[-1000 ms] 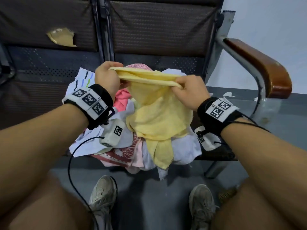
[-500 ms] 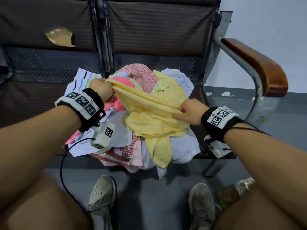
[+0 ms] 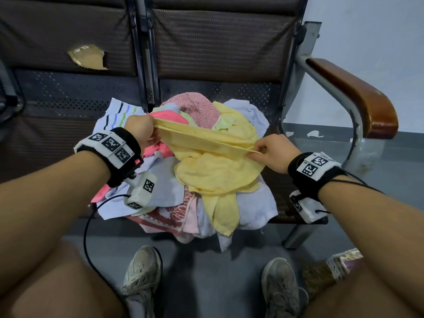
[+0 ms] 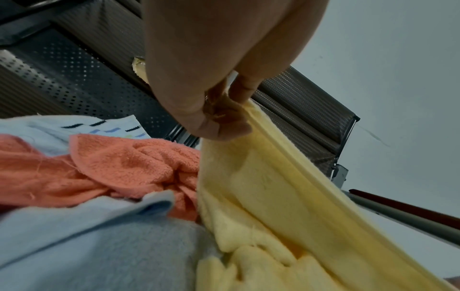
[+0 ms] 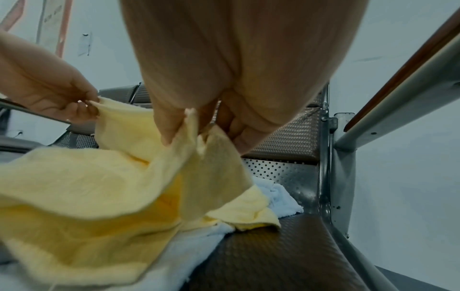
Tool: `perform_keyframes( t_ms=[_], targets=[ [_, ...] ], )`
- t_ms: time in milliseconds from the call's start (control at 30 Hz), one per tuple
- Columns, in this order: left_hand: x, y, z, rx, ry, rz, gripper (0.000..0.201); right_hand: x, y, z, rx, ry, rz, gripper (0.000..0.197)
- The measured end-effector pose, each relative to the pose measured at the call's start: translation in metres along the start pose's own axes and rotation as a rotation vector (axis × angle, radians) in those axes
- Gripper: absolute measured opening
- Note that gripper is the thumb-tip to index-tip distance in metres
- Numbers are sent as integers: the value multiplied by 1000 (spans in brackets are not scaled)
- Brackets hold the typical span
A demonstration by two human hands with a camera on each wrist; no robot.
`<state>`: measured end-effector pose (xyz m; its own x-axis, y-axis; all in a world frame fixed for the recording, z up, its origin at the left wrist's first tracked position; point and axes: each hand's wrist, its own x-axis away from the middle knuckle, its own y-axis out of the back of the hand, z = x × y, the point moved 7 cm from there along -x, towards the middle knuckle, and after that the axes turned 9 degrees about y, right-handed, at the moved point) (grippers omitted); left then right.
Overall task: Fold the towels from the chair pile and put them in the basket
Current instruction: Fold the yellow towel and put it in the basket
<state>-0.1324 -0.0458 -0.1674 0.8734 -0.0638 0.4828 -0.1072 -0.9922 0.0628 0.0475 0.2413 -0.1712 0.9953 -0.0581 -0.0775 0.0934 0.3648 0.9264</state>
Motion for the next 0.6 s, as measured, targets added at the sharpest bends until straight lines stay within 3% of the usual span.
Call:
perform_keyframes(
  t_ms=[100, 200, 300, 367, 433, 500, 600],
  targets=[
    [-5, 4, 2, -74, -13, 5, 21, 1, -5, 0, 1, -19, 28, 40],
    [-6, 8, 4, -236, -88, 19, 18, 2, 5, -4, -124, -34, -64, 34],
    [-6, 16, -3, -368, -201, -68, 26, 3, 10, -1, -180, -13, -67, 16],
    [-4, 19, -11, -381, -267, -144, 28, 4, 7, -1, -101, -39, 5, 28],
    [1, 18, -19, -451, -341, -245, 31, 2, 7, 1, 80, -65, 68, 20],
    [5, 17, -25, -439, -366, -315, 31, 2, 12, 5, 122, -83, 64, 33],
    [4, 10, -27, -360, -315, -235, 27, 1, 24, 8, 18, -68, -30, 42]
  ],
)
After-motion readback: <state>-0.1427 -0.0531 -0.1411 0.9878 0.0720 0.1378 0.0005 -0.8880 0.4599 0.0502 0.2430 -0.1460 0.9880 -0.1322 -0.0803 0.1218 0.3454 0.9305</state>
